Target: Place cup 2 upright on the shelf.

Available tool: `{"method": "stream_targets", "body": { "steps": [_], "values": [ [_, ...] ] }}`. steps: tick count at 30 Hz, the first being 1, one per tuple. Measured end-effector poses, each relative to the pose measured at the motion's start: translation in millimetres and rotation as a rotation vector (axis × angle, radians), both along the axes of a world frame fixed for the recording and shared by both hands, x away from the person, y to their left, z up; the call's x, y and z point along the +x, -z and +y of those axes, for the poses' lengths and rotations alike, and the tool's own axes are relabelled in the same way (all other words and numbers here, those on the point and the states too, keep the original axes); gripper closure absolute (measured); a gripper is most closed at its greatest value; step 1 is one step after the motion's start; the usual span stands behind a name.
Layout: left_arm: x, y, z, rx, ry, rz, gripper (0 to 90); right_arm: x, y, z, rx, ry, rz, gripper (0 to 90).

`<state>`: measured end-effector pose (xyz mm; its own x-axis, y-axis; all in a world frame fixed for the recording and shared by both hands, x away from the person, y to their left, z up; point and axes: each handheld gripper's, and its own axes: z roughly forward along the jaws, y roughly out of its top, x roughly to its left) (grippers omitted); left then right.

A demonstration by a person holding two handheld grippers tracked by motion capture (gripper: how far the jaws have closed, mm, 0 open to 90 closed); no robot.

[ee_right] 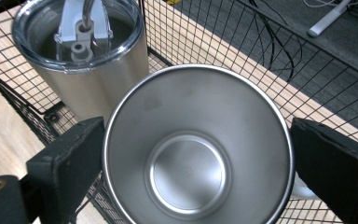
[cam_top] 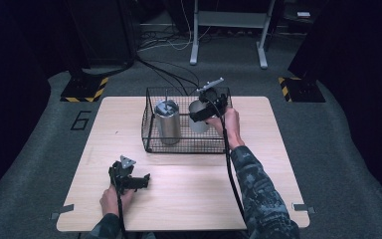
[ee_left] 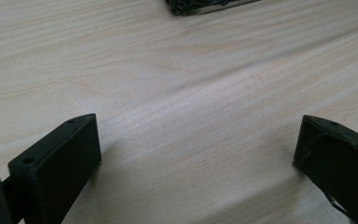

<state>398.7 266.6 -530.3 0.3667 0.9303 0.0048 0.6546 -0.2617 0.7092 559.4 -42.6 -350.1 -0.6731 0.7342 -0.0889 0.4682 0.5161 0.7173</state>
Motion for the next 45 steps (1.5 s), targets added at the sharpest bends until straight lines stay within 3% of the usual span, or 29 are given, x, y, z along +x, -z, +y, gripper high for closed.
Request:
{"method": "stream_targets", "body": {
  "steps": [22, 30, 36, 45],
  "values": [
    [0.2, 1.0, -1.1, -0.007, -0.012, -0.014, 0.3, 17.2, 35.2, 16.1, -0.034, 0.03, 0.104, 5.3],
    [0.1, 1.3, -1.1, -0.008, -0.012, -0.017, 0.3, 19.8, 51.0, 24.3, -0.082, 0.027, 0.143, 5.3],
    [0.1, 1.0, -0.9, -0.005, -0.01, -0.013, 0.3, 21.8, 59.9, 27.6, -0.093, 0.02, 0.152, 5.2],
    [-0.2, 0.8, -0.7, -0.003, -0.007, -0.01, 0.3, 22.8, 61.3, 27.9, -0.082, 0.024, 0.158, 5.2]
  ]
}}
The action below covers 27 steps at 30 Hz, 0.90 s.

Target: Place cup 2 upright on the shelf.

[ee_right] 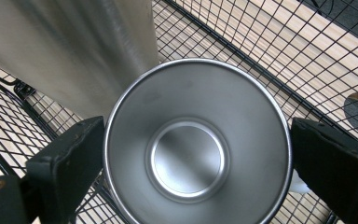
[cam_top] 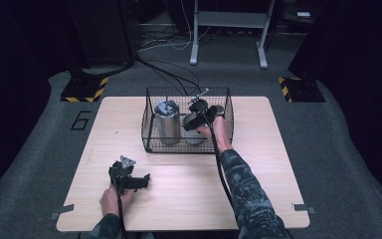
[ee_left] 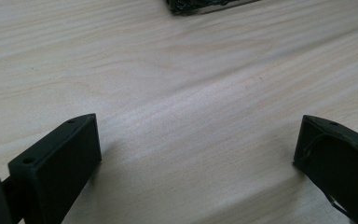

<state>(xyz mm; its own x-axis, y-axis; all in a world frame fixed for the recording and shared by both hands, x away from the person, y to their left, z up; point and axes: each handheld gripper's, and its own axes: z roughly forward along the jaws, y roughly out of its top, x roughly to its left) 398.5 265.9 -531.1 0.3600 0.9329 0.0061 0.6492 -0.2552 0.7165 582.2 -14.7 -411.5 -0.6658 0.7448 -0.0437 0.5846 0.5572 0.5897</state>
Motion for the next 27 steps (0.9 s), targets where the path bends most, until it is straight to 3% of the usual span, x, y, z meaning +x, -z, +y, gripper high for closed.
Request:
{"method": "stream_targets", "body": {
  "steps": [11, 19, 27],
  "values": [
    [0.1, -0.4, 0.4, 0.005, 0.004, 0.004, 0.3, -0.1, -0.2, -0.3, 0.005, 0.01, 0.004, 5.0],
    [0.2, 0.3, -0.5, -0.006, -0.005, -0.004, 0.3, -4.7, -10.4, -4.5, 0.015, 0.024, -0.027, 0.4],
    [-0.1, 0.1, -0.3, -0.004, -0.003, -0.001, 0.4, -18.2, -30.4, -17.4, 0.087, 0.008, -0.031, 0.0]
  ]
}}
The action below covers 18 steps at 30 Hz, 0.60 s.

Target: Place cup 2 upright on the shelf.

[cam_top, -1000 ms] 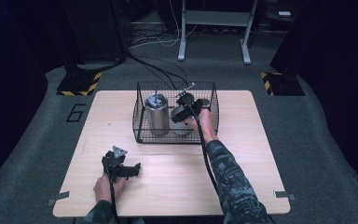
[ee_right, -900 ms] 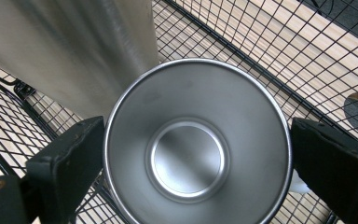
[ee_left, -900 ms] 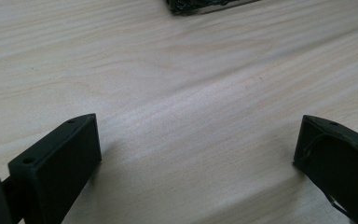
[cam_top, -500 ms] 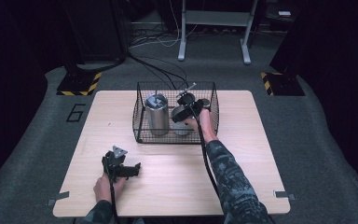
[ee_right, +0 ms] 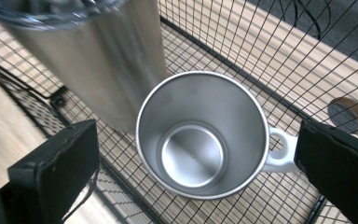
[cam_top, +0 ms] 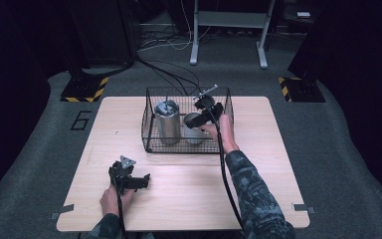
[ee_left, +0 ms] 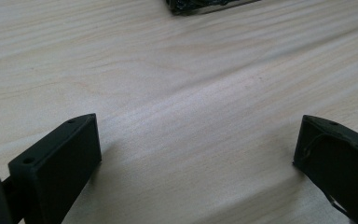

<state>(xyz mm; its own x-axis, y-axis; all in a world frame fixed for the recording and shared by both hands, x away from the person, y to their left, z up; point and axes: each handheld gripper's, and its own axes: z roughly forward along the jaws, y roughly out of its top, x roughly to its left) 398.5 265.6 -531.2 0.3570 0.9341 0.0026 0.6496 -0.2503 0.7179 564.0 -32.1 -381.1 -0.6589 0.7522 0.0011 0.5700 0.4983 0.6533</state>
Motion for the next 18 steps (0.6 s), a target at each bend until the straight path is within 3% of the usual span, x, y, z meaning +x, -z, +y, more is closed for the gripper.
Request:
{"method": "stream_targets", "body": {
  "steps": [8, 18],
  "values": [
    [0.0, -0.3, 0.3, 0.0, 0.004, 0.004, 0.3, -29.1, -30.5, -13.1, 0.036, -0.064, -0.078, 0.0],
    [0.2, -0.4, 0.6, 0.003, 0.008, 0.004, 0.4, -72.2, -49.4, -27.6, 0.055, -0.091, -0.101, 0.0]
  ]
}}
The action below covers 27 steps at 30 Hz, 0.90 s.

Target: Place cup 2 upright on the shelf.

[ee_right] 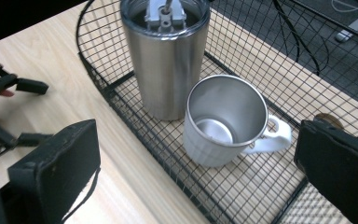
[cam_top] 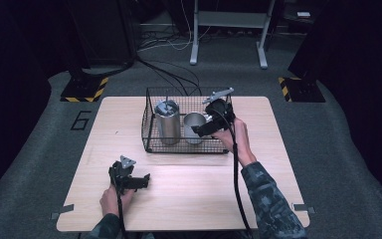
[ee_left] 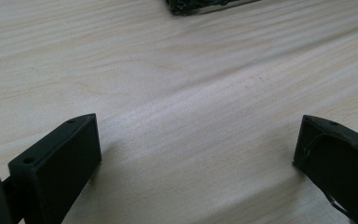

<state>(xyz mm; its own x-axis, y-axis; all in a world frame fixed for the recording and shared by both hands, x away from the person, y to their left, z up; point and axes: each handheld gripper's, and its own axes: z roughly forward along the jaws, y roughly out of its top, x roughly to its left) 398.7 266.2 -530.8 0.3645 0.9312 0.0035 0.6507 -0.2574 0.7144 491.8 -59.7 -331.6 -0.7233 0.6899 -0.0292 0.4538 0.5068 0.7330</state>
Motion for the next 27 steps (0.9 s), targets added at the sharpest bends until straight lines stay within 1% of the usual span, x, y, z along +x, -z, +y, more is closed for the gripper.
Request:
{"method": "stream_targets", "body": {
  "steps": [1, 2, 3, 5, 7, 8, 9, 10, 14, 16, 18, 19, 20, 22, 23, 27],
  "values": [
    [-0.2, 0.1, -0.3, -0.003, -0.004, 0.0, 0.4, -2.4, -0.5, -2.5, -0.009, -0.016, -0.017, 0.0],
    [-0.2, 0.1, -0.4, -0.003, -0.005, 0.0, 0.4, -7.9, -1.7, -5.8, -0.01, -0.017, -0.024, 0.0],
    [-0.2, 0.1, -0.3, -0.003, -0.005, 0.0, 0.3, -12.9, -2.4, -8.0, 0.0, -0.007, -0.024, 0.0],
    [-0.2, 0.1, -0.4, -0.003, -0.005, 0.0, 0.3, -20.6, -3.8, -14.5, -0.004, -0.01, -0.042, 0.0],
    [-0.2, 0.1, -0.4, -0.003, -0.005, 0.0, 0.3, -28.7, -4.2, -20.8, -0.003, -0.01, -0.049, 0.0],
    [-0.2, 0.1, -0.4, -0.003, -0.005, 0.0, 0.4, -31.2, -3.7, -22.8, -0.005, -0.011, -0.063, 0.0],
    [-0.2, 0.1, -0.4, -0.003, -0.005, 0.0, 0.3, -35.8, -3.2, -25.7, -0.008, -0.006, -0.062, 0.0],
    [-0.2, 0.1, -0.3, -0.003, -0.005, 0.0, 0.4, -39.0, -2.1, -28.7, -0.011, -0.007, -0.072, 0.1],
    [-0.2, 0.1, -0.3, -0.003, -0.005, 0.0, 0.4, -50.9, 5.0, -41.7, -0.022, 0.01, -0.08, 0.1],
    [-0.2, 0.1, -0.3, -0.003, -0.005, 0.0, 0.4, -55.8, 7.9, -47.5, -0.025, 0.026, -0.069, 0.1],
    [-0.2, 0.0, -0.3, -0.002, -0.005, -0.001, 0.4, -60.3, 11.6, -54.8, -0.024, 0.036, -0.07, 0.0],
    [-0.2, 0.1, -0.3, -0.003, -0.005, 0.0, 0.3, -62.2, 13.6, -58.8, -0.031, 0.034, -0.075, 0.0],
    [-0.2, 0.1, -0.3, -0.003, -0.005, 0.0, 0.3, -65.5, 16.2, -63.2, -0.03, 0.044, -0.081, 0.0],
    [-0.2, 0.1, -0.3, -0.003, -0.005, 0.0, 0.3, -68.5, 19.7, -70.9, -0.032, 0.048, -0.081, 0.0],
    [-0.2, 0.1, -0.3, -0.002, -0.004, 0.0, 0.4, -70.4, 21.4, -73.7, -0.036, 0.061, -0.081, 0.0],
    [-0.2, 0.1, -0.4, -0.003, -0.005, 0.0, 0.3, -76.4, 29.8, -87.0, -0.034, 0.082, -0.087, 0.0]
  ]
}}
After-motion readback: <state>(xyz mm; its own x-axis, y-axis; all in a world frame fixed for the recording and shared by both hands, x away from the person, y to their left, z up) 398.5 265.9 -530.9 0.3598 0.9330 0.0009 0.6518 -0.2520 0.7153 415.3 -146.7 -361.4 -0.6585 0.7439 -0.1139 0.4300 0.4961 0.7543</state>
